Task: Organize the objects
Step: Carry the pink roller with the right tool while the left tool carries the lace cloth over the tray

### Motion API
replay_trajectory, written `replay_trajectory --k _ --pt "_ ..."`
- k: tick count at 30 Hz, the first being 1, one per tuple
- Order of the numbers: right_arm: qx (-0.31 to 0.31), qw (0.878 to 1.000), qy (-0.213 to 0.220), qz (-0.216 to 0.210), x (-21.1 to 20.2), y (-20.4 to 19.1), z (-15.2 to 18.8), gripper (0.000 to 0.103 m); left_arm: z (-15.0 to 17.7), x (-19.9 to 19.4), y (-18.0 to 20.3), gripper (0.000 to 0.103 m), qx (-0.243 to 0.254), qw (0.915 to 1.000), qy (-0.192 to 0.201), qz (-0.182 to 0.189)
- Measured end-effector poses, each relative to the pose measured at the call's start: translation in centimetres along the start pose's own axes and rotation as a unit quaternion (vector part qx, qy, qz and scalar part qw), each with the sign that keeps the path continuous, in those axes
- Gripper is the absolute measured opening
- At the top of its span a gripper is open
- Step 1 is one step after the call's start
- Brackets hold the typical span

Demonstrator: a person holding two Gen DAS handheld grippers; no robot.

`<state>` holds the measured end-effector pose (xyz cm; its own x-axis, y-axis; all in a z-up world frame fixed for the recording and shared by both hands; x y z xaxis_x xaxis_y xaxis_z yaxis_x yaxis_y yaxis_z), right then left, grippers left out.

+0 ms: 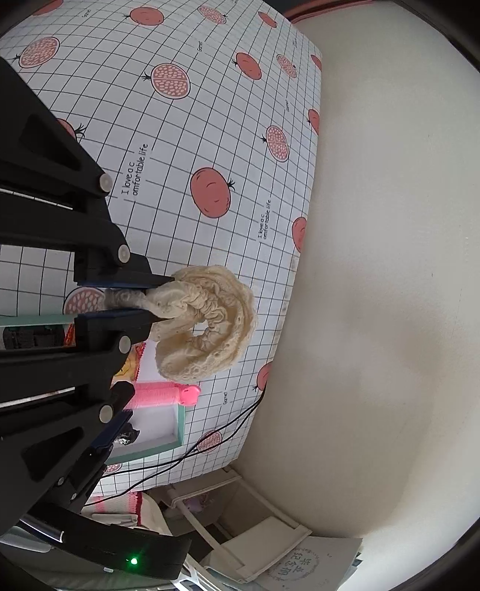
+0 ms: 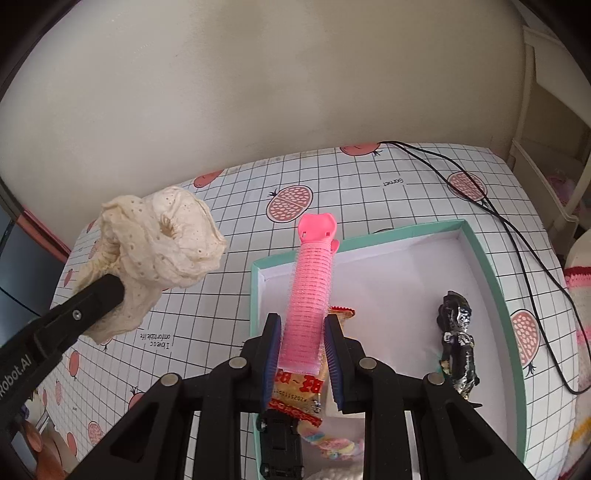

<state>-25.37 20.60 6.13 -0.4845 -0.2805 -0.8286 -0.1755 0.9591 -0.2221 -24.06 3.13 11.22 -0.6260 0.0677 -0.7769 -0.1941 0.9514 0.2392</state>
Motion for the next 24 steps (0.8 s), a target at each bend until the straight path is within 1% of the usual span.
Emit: replay_trajectory --k 8,13,18,24 --pt "0.029 1.000 -0.003 0.007 -0.3 3.4 0.1 0.026 0.6 1.1 3.4 0.009 0.020 0.9996 -0.014 0.013" --pt "0.043 0.999 -0.006 0.009 -0.5 4.9 0.1 0.026 1.1 1.8 5.0 0.009 0.033 0.9990 -0.024 0.019" --pt "0.055 0.998 -0.007 0.011 -0.5 6.0 0.0 0.026 1.5 2.7 5.8 0.009 0.035 0.9984 -0.037 0.023" --pt "0.049 0.999 -0.010 0.022 -0.3 6.3 0.1 0.026 2.1 3.8 6.6 0.009 0.038 0.9976 -0.050 0.027"
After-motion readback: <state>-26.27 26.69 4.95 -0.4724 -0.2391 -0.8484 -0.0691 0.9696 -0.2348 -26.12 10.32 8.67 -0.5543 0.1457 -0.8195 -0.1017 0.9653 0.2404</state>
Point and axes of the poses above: each gripper's, at about its wrist camera, not at the fingertips, and x roughly the way its jaws point, y to its right, z to its underside, the point moved 2 cm from there along x, roughly the way its jaws point, and after that the axes turned 2 degrees about -x, right-handed, at the moved point
